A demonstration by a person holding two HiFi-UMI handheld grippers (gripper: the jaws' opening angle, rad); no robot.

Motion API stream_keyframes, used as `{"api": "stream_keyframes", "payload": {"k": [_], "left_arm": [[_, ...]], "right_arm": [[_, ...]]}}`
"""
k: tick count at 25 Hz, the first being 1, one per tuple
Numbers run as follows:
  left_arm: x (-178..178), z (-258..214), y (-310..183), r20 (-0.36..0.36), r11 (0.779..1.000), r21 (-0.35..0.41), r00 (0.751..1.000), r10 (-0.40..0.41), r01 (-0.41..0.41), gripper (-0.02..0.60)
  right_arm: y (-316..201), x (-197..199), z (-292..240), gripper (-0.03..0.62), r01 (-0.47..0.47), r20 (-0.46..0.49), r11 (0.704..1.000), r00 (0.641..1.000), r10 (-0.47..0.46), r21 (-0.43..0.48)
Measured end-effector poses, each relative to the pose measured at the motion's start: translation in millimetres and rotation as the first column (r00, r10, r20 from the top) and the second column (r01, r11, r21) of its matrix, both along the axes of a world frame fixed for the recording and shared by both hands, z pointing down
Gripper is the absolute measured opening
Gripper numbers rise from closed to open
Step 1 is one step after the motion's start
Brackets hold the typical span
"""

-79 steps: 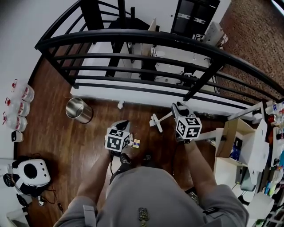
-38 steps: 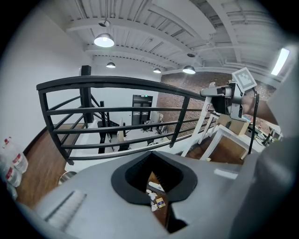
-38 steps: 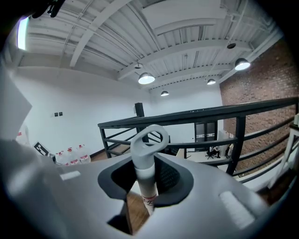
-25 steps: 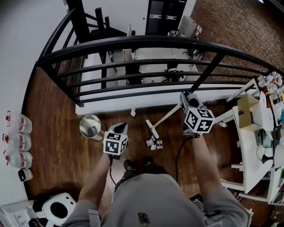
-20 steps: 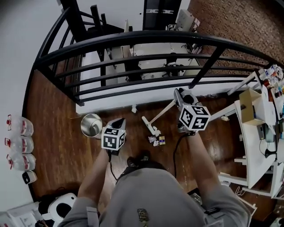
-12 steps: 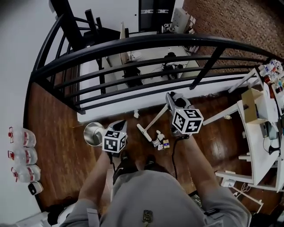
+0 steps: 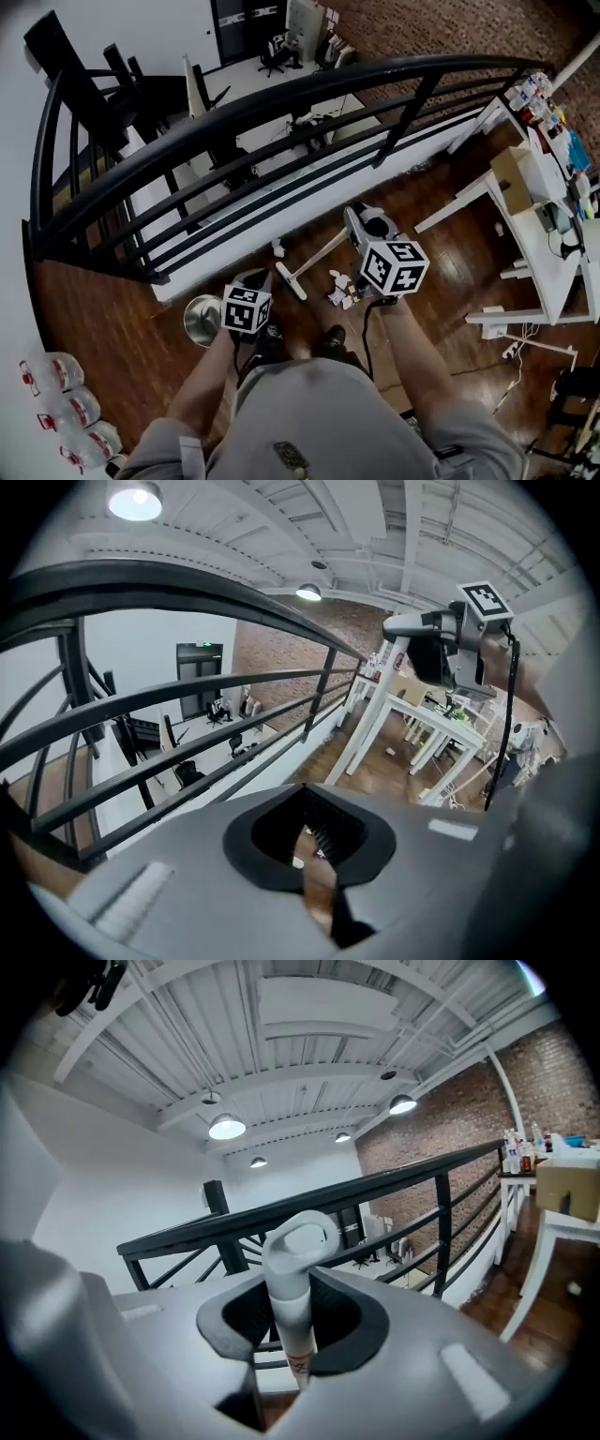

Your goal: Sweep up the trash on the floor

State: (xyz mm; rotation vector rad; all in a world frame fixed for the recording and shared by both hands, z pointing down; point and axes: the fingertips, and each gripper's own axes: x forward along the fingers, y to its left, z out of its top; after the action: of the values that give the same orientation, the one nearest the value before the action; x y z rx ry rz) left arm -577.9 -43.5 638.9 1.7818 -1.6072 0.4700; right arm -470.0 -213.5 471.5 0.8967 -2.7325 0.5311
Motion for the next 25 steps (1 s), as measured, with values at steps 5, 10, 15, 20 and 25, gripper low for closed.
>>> {"api": "stream_keyframes", "payload": {"k": [5,10,15,20,25], "left_arm": [[-10,10,-2,-0.019,0.996,-0.020,0.997,0.081,-0.081,0.008],[-18,12,-7,-0.028,0.992,-0.020,0.991,0.127,-0.128,0.006],[-29,13,-1,-0.022,0.990,-0.035,0.991,0.134,-0.135,0.008],[-43,20,3,-0.012,0.989,-0.059,0.991,0.137,-0.137,0.008],[-36,19,-14,-0.024,0.980,-0.048,0.981,0.190,-0.191,0.008]], "right_arm": [[-9,4,-7,0.075,-0.150,0.051,0.989,0.987,0.151,-0.013],[-23,5,6,0.074,-0.291,0.080,0.957,0.953,0.291,-0.013],[-33,22,60,0.075,-0.435,0.058,0.898,0.897,0.438,-0.067],[-40,45,82,0.073,-0.528,0.002,0.847,0.849,0.529,-0.070],[-47,81,86,0.072,-0.607,-0.065,0.794,0.794,0.604,-0.027]]}}
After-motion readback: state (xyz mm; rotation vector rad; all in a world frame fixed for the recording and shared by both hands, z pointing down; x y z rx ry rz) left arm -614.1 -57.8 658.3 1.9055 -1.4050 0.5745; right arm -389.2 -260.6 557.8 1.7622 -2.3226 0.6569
